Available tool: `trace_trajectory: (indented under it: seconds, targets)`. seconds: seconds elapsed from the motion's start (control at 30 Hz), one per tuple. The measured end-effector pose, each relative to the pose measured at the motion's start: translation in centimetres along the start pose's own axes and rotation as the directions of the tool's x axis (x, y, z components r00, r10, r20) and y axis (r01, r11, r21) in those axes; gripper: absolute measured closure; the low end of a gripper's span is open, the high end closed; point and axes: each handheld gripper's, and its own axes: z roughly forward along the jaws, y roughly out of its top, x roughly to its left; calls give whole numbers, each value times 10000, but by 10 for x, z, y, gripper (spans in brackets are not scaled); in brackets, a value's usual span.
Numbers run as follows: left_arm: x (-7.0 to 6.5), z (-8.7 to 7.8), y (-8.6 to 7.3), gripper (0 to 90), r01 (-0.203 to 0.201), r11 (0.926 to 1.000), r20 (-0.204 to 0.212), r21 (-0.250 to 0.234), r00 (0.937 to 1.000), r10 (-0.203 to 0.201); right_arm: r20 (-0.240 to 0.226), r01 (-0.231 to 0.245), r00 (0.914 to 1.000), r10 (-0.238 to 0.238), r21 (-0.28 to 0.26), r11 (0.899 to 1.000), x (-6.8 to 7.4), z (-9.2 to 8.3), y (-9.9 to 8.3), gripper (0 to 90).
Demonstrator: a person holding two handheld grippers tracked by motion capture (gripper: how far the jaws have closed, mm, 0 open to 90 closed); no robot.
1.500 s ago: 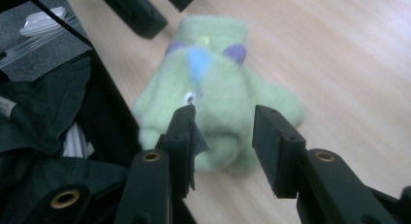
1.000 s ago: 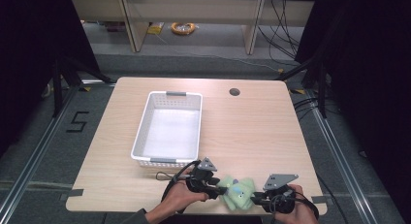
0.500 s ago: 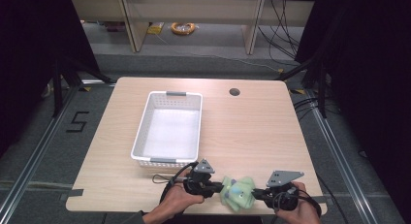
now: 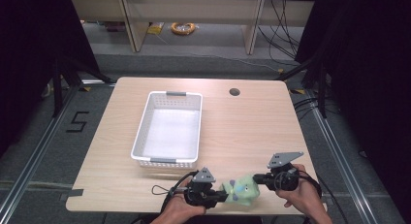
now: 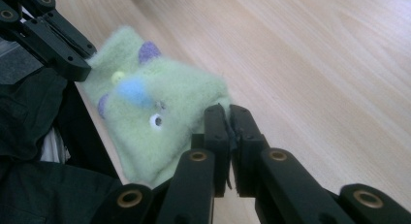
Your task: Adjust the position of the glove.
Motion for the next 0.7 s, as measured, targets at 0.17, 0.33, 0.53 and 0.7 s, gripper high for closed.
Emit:
trace_trajectory:
  seconds: [0.17,0.33,0.53,0.7]
  targets:
    - [5,9,-7,851,242,9993,18,299,9997,-243,-103,-266,9996,268,211,9994,-7,9,-8,872]
    - [9,11,-9,805,403,9983,27,430,9992,-404,170,-588,9981,585,171,9981,-11,15,-12,830]
    - [11,5,-11,633,771,9967,-51,252,9970,-770,503,-1280,9904,1285,-146,9917,-9,8,-14,700]
    - [17,2,-10,497,1280,9917,-410,68,9910,-1276,616,-1824,9803,1876,-806,9799,-4,-3,-12,549]
